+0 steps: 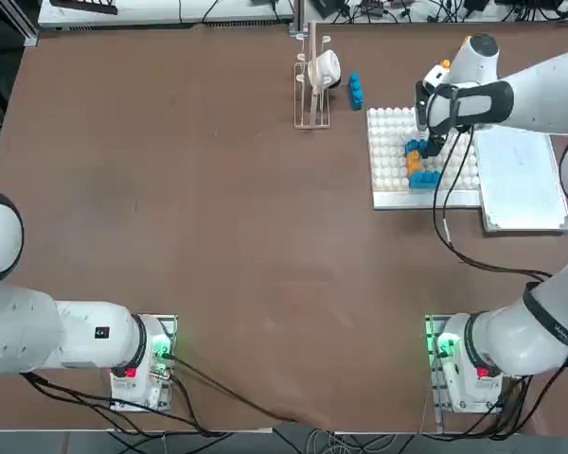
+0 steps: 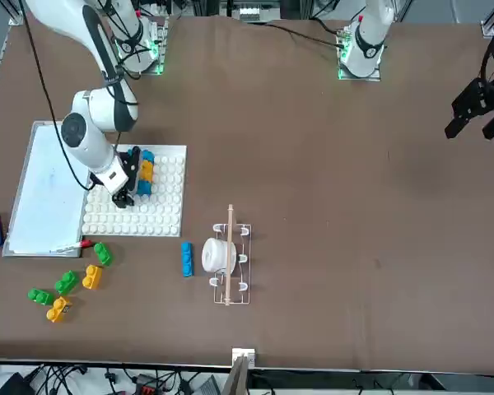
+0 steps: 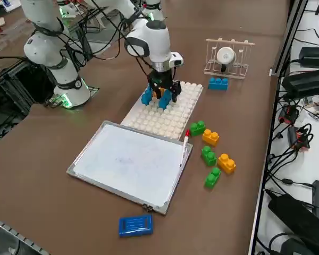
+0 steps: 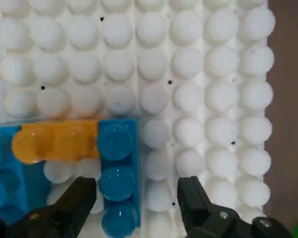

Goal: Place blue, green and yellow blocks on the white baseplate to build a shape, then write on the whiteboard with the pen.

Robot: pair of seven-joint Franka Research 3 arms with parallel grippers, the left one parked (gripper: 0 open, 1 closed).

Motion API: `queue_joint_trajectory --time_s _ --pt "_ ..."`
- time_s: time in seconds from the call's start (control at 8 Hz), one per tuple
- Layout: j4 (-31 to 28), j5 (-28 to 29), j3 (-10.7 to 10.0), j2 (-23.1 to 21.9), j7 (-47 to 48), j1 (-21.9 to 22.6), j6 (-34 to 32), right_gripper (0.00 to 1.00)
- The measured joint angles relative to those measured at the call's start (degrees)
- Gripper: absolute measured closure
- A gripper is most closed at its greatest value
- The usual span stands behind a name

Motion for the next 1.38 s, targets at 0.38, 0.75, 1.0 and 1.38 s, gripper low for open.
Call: queue_joint_trajectory --time_s 0.38,0.75,1.0,1.38 --pt "0.45 0.07 0.0 -5.63 1.7 0.01 -4.98 0.0" --pt "4.48 0.19 -0.95 -9.09 10.27 -0.56 -13.77 0.0" --pt "8.08 0.2 -1.27 -8.54 19.18 -2.34 -15.88 0.0" --pt "13.82 0.32 -1.35 -3.27 34.86 -5.03 -18.19 0.0"
